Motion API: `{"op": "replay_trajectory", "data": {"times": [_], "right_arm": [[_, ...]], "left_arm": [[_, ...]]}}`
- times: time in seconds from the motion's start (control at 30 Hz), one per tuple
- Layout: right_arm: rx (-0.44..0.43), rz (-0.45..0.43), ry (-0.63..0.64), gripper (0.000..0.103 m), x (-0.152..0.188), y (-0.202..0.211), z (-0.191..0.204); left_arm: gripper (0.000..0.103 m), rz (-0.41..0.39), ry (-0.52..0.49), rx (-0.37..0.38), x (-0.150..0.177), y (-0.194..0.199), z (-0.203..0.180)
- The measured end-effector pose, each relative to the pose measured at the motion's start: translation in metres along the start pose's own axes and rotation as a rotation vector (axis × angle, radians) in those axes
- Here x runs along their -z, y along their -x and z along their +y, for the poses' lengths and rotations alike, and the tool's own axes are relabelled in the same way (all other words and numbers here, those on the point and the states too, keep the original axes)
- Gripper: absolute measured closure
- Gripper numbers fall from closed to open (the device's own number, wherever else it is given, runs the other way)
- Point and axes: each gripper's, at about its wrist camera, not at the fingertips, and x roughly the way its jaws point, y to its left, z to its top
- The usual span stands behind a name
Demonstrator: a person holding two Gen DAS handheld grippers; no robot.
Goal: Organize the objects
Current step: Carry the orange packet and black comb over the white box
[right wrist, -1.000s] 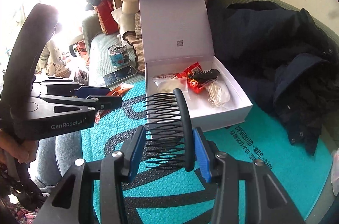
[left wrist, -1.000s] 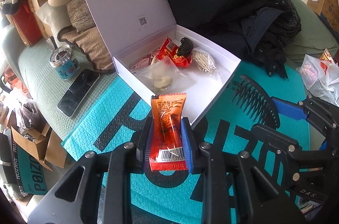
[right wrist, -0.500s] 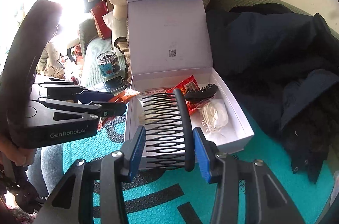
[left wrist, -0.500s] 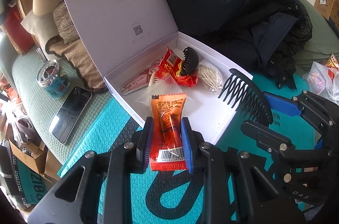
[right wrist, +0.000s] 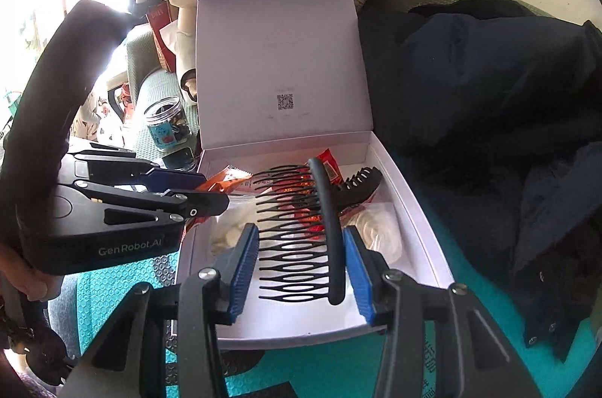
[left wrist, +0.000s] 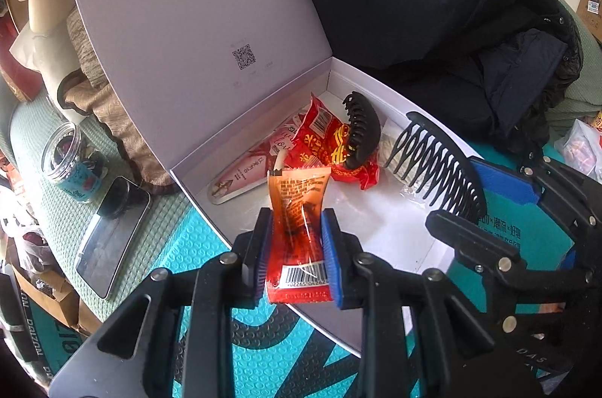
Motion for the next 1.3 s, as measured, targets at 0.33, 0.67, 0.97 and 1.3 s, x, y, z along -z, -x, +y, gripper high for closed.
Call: {"op": "replay_trajectory", "data": {"times": [0.33,0.67,0.97,1.3], "right_arm": [[0.017,0.023,0.004,0.057,-0.007,-0.034,-0.01],[0.019,0.033,-0.014,0.057,-0.013,-0.057,-0.023],[0.032,0.045,-0.025,0.057,-0.013,-0.07,-0.032],[0.038,0.062,-0.035,0.057,-0.01,-0.078,-0.035]], "left_arm": [[0.079,0.016,-0.027,-0.015,-0.019,-0.033,0.005],[0.079,0.057,-0.043,0.01,-0.034,-0.068,0.001],[0.079,0.067,-0.055,0.012,-0.041,-0.089,0.002],[0.078,0.072,-0.048,0.008,-0.045,-0.106,0.006]]}}
